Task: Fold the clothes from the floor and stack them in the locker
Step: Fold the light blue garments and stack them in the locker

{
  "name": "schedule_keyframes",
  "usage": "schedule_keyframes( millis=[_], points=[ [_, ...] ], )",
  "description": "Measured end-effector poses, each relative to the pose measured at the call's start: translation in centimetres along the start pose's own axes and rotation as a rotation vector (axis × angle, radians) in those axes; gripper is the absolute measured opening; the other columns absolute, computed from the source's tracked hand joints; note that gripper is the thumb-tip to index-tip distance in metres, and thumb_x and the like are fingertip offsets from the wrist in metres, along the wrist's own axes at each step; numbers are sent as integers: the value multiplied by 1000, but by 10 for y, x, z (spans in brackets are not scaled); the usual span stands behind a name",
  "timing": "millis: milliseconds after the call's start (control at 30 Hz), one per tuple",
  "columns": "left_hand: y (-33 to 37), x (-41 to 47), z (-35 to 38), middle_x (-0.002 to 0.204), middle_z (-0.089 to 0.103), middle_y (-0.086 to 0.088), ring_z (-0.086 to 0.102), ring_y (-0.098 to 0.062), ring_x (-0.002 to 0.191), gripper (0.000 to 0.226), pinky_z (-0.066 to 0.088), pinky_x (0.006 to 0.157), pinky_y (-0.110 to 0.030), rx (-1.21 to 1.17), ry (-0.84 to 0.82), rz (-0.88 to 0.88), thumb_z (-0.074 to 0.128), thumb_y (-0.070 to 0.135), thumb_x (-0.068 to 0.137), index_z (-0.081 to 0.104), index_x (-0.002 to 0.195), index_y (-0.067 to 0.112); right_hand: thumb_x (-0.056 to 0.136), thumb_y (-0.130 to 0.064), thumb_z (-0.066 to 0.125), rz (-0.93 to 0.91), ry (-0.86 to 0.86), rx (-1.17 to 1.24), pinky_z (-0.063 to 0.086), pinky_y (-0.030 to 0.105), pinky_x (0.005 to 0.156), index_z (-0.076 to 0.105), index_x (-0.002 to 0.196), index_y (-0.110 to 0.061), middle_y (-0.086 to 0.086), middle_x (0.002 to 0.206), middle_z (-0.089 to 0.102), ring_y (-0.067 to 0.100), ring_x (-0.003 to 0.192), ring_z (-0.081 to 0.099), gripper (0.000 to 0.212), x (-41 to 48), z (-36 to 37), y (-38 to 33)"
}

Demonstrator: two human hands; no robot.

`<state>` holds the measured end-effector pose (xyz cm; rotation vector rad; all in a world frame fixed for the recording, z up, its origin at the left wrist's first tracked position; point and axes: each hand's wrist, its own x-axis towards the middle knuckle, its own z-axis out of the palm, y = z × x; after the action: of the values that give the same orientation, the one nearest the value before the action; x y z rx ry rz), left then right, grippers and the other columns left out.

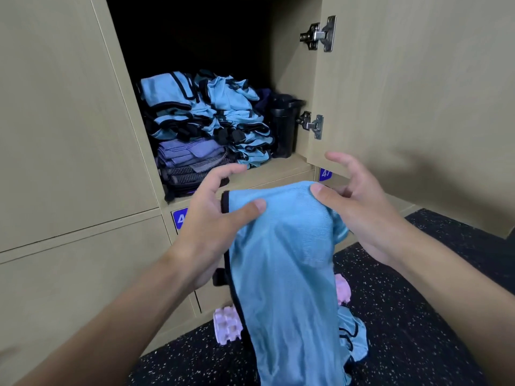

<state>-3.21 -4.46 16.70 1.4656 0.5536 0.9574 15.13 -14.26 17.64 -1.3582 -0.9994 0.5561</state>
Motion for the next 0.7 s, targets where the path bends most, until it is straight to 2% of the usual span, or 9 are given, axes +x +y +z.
schedule_keyframes(
  millis=[67, 133, 233, 300, 367, 467, 567, 633, 700],
  points=[
    [2, -2, 1, 101, 74, -11, 70, -28, 88, 39, 57, 89, -50, 52, -20, -38, 80, 11, 76, 68, 110, 26, 95, -14, 63, 3, 13, -21, 48, 17, 62, 44, 136, -34, -9, 54, 59, 7, 63, 60, 49, 1, 1, 3],
    [2, -8, 5, 104, 75, -8, 71, -32, 94, 34, 56, 93, -51, 207, -110, -108, 86, 18, 70, 75, 101, 28, 95, -16, 63, 5, 9, -46, 50, 22, 62, 45, 135, -35, -3, 60, 63, 11, 66, 61, 47, 1, 3, 3],
    [2, -7, 6, 101, 77, -1, 73, -21, 91, 22, 61, 84, -33, 335, -135, -177, 87, 14, 74, 78, 91, 25, 96, -20, 63, -53, -55, -225, 53, 35, 72, 46, 132, -38, 6, 73, 73, 18, 69, 66, 43, 2, -2, 0],
    [8, -2, 2, 94, 77, 2, 74, -12, 81, 16, 61, 73, -25, 340, -116, -189, 84, 12, 78, 78, 90, 20, 95, -24, 64, -118, -89, -431, 45, 23, 60, 45, 128, -37, 2, 64, 70, 7, 53, 57, 40, 3, -8, -2],
    [13, 2, -3, 97, 77, 5, 74, -12, 84, 13, 61, 78, -29, 393, -103, -176, 83, 15, 78, 79, 89, 20, 91, -29, 68, -125, -75, -472, 39, 16, 51, 47, 125, -36, -2, 56, 67, 3, 44, 51, 40, 4, -10, -2],
    [19, 3, -4, 97, 78, -3, 74, -19, 88, 4, 60, 86, -40, 346, -88, -160, 82, 15, 79, 80, 82, 18, 78, -35, 79, -57, -11, -297, 50, 30, 68, 52, 126, -35, 7, 75, 74, 17, 67, 68, 55, 6, -11, 3],
    [24, 5, -9, 96, 77, -6, 72, -21, 95, 5, 55, 96, -47, 287, -35, -141, 83, 17, 78, 80, 82, 19, 61, -29, 84, 123, -100, -46, 48, 35, 75, 49, 134, -34, 16, 86, 70, 19, 77, 66, 80, 5, -11, 4],
    [26, 6, -12, 96, 77, -5, 71, -21, 96, 8, 53, 98, -46, 257, -28, -143, 83, 18, 77, 80, 84, 20, 72, -13, 80, 119, -82, 100, 49, 38, 80, 50, 131, -31, 9, 81, 66, 18, 78, 65, 68, 4, -10, 3],
    [30, 7, -13, 93, 77, -4, 71, -18, 90, 6, 56, 92, -40, 230, -18, -138, 82, 17, 77, 80, 83, 19, 78, -10, 76, 101, 12, 226, 51, 42, 87, 50, 129, -28, 9, 89, 68, 20, 84, 67, 60, 3, -7, 3]
  ],
)
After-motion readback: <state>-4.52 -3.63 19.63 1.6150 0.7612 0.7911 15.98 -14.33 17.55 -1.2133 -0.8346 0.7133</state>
